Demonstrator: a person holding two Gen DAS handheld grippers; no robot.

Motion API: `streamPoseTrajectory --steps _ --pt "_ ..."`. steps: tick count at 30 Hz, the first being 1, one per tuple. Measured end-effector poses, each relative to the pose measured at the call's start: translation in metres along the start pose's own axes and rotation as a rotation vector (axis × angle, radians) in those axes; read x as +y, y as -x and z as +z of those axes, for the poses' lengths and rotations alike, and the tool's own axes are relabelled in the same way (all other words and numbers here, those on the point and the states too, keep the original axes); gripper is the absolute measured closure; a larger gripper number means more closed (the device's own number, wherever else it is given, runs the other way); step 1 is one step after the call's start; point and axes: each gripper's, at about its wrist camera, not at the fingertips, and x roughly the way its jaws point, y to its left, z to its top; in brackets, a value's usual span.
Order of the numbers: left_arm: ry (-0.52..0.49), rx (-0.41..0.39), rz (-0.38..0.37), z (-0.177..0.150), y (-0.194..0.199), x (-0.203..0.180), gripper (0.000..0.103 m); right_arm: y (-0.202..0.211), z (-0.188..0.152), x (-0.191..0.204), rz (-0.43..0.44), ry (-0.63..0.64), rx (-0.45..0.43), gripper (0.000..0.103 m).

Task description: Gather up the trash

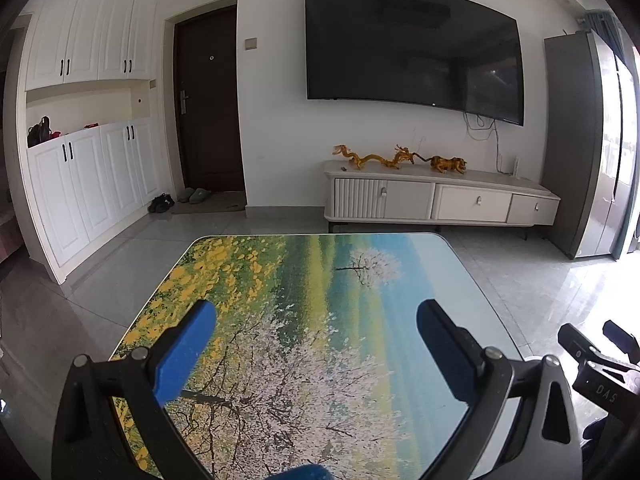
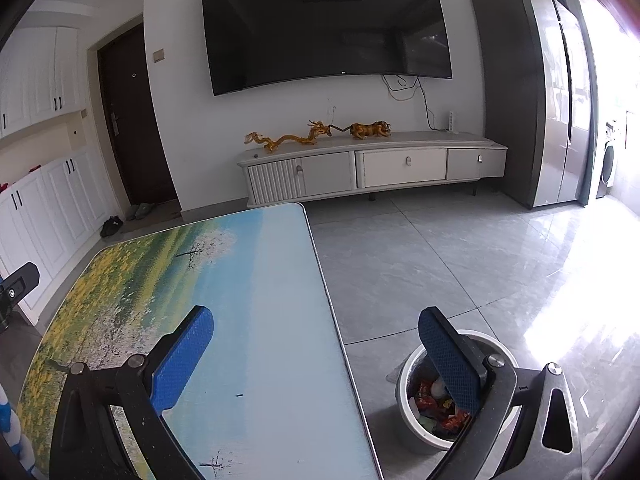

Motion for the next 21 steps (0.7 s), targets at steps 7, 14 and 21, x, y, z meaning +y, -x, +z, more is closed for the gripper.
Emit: streamPoseTrajectory --steps 7,14,21 --pt "-0.006 0.017 0.012 -0.003 -0.012 0.0 0.002 -0.006 -0.002 -0.007 -0.019 -0.015 0.011 0.0" --pt "-0.015 0.031 0.019 -0.007 -0.022 -0.001 0.0 -0.011 -0.003 -0.018 -0.052 -0.038 0.015 0.0" --pt "-0.02 0.041 0.014 -0.009 -0.027 -0.004 0.0 -0.012 -0.003 -0.022 -0.082 -0.031 0.007 0.0"
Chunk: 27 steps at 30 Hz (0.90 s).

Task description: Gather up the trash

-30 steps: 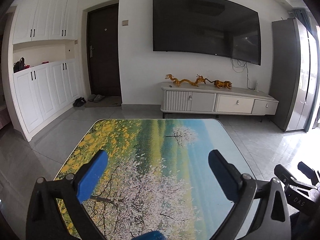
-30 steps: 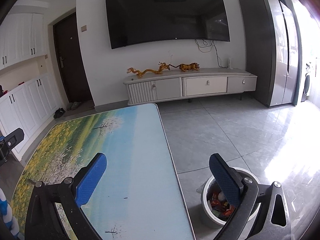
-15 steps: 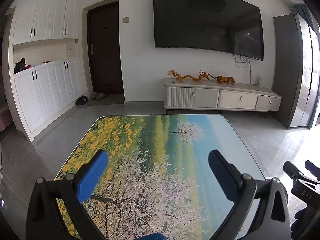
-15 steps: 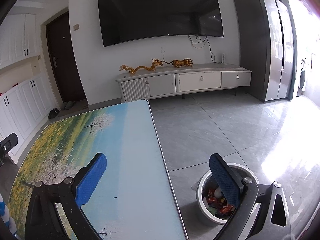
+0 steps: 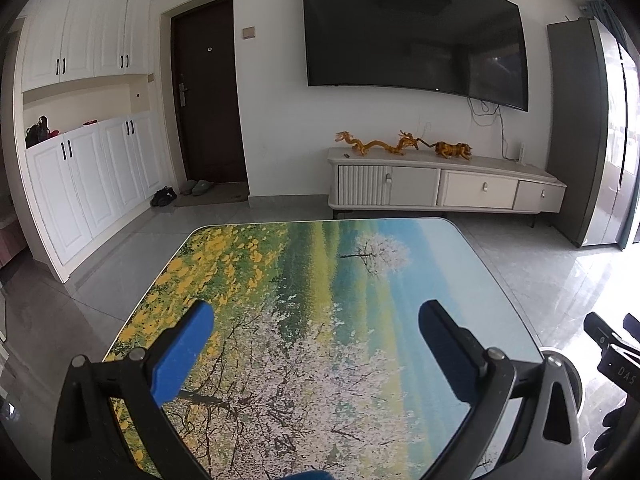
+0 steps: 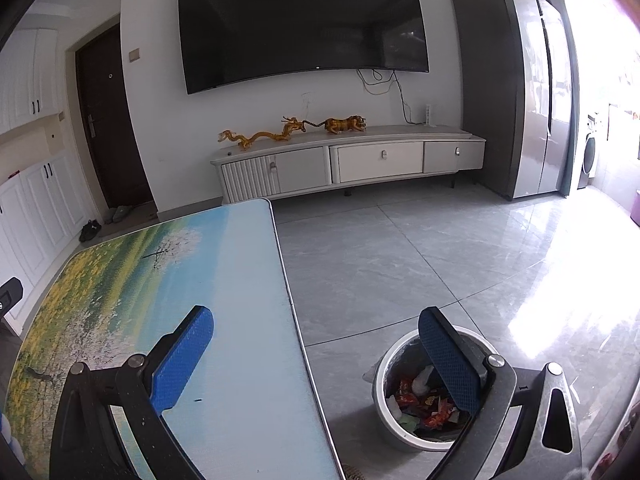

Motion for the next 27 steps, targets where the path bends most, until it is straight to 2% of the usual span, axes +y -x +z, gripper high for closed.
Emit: streamPoseTrajectory --steps 27 --pt "-0.022 0.005 -0.012 -0.0002 -0.0024 -0.0054 0.0 0.0015 0.0015 -0.0054 -0.028 -0.004 -0.015 0.0"
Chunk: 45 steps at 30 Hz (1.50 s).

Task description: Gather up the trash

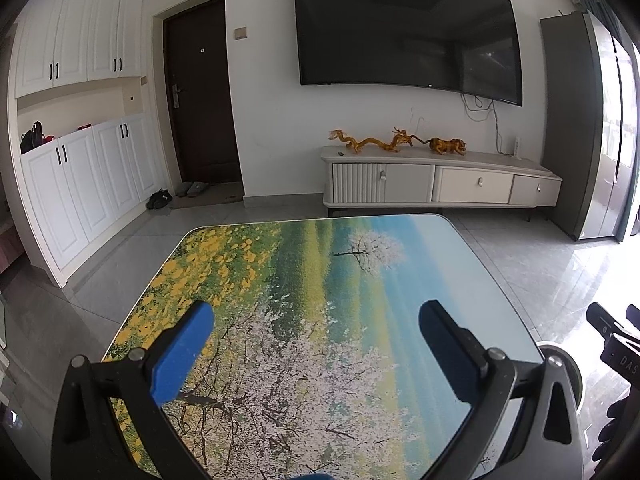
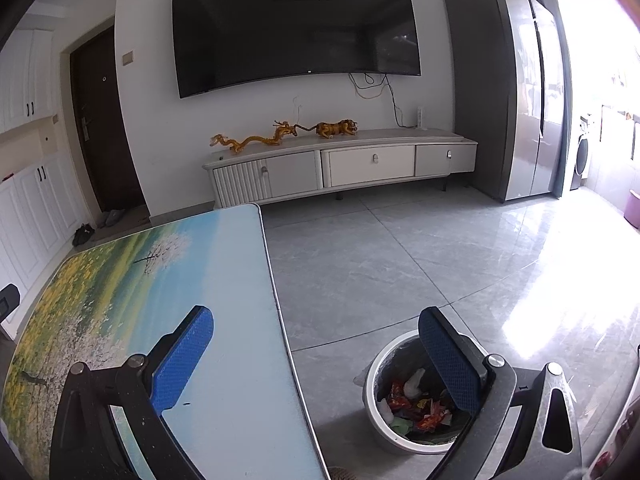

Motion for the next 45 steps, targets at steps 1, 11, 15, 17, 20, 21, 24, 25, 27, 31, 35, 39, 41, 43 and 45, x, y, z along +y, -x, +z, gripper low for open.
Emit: streamPoseTrajectory --steps 1,11,15,17,20,21,24,25,27,31,35,39,41,43,45 --pt "-0.001 -0.001 0.0 0.0 0.0 0.0 0.0 0.0 0.0 0.0 -0.001 0.001 -0.001 0.0" --pt "-0.008 -0.009 -0.004 0.002 0.002 -0.002 0.0 0.003 0.002 -0.006 -0.014 -0.003 -0.018 0.0" --pt "-0.013 -0.012 -0.009 0.003 0.003 -0.005 0.0 0.004 0.003 -0.009 -0.021 -0.009 -0.023 0.0" --pt "-0.015 -0.013 -0.011 0.003 0.003 -0.006 0.0 0.003 0.002 -0.01 -0.023 -0.012 -0.023 0.0" --pt "-0.015 -0.013 -0.011 0.003 0.004 -0.007 0.0 0.003 0.002 -0.011 -0.024 -0.012 -0.021 0.0" --pt "-0.015 -0.014 -0.011 0.003 0.004 -0.007 0.0 0.003 0.002 -0.011 -0.024 -0.011 -0.021 0.0" --pt "-0.015 -0.014 -0.012 0.003 0.004 -0.007 0.0 0.002 0.001 -0.012 -0.024 -0.011 -0.02 0.0" --pt "-0.015 -0.014 -0.014 0.004 0.004 -0.008 0.0 0.002 0.001 -0.012 -0.024 -0.012 -0.02 0.0" --pt "-0.017 -0.016 -0.018 0.005 0.005 -0.009 0.0 0.003 0.001 -0.013 -0.025 -0.013 -0.022 0.0" --pt "-0.023 -0.021 -0.03 0.006 0.007 -0.013 0.0 0.002 0.002 -0.014 -0.028 -0.013 -0.023 0.0" --pt "-0.029 -0.017 -0.044 0.005 0.009 -0.016 0.0 0.002 0.001 -0.014 -0.028 -0.013 -0.023 0.0" --pt "-0.032 -0.01 -0.057 0.005 0.009 -0.018 0.0 0.003 -0.001 -0.014 -0.03 -0.014 -0.021 0.0" --pt "-0.03 -0.004 -0.065 0.005 0.009 -0.019 0.0 0.003 -0.001 -0.014 -0.031 -0.014 -0.021 0.0" --pt "-0.027 0.0 -0.071 0.004 0.01 -0.018 0.0 0.003 -0.001 -0.015 -0.03 -0.013 -0.02 0.0" --pt "-0.028 0.003 -0.075 0.004 0.01 -0.019 0.0 0.003 -0.002 -0.014 -0.03 -0.013 -0.018 0.0"
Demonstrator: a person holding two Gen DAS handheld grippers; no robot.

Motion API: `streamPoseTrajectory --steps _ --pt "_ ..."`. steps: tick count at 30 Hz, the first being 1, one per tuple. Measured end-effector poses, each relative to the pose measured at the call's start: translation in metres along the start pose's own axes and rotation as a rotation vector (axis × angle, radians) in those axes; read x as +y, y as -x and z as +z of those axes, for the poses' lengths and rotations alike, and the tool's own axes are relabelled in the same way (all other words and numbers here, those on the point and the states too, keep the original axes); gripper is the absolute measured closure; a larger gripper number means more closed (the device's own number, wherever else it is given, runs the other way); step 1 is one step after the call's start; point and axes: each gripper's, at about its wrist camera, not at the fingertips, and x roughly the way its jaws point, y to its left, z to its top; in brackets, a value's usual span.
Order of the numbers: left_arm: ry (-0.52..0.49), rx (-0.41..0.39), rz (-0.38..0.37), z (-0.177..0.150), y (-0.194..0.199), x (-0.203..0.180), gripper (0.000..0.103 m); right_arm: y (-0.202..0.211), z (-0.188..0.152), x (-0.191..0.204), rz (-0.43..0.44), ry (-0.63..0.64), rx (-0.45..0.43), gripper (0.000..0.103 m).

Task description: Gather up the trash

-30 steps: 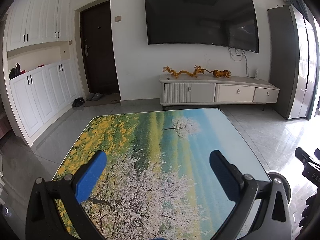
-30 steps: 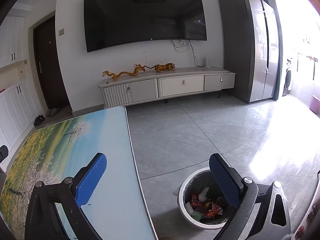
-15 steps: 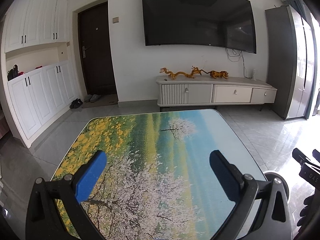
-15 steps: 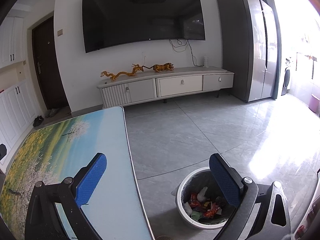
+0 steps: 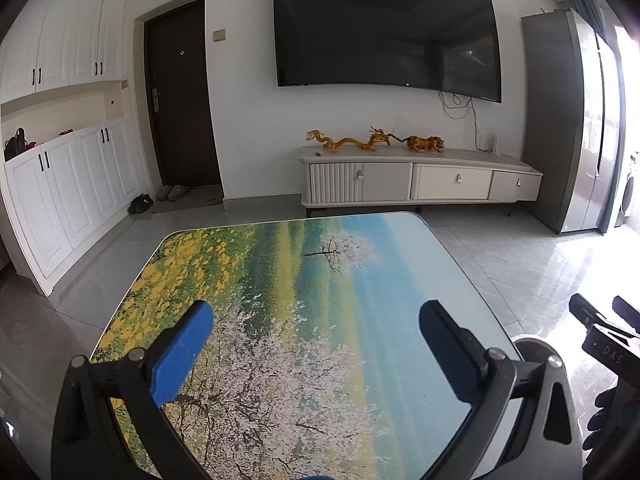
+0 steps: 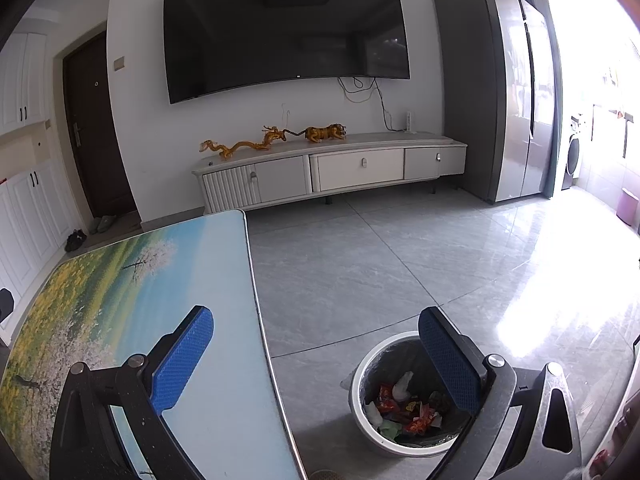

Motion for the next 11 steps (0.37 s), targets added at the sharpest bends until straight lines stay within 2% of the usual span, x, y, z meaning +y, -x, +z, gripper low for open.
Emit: streamPoseTrajectory --steps 11 --pt "0.008 0.011 -0.011 -0.0011 -0.0003 0.0021 0.0 0.0001 -0.0018 0.0011 -0.002 0.002 0.006 0.0"
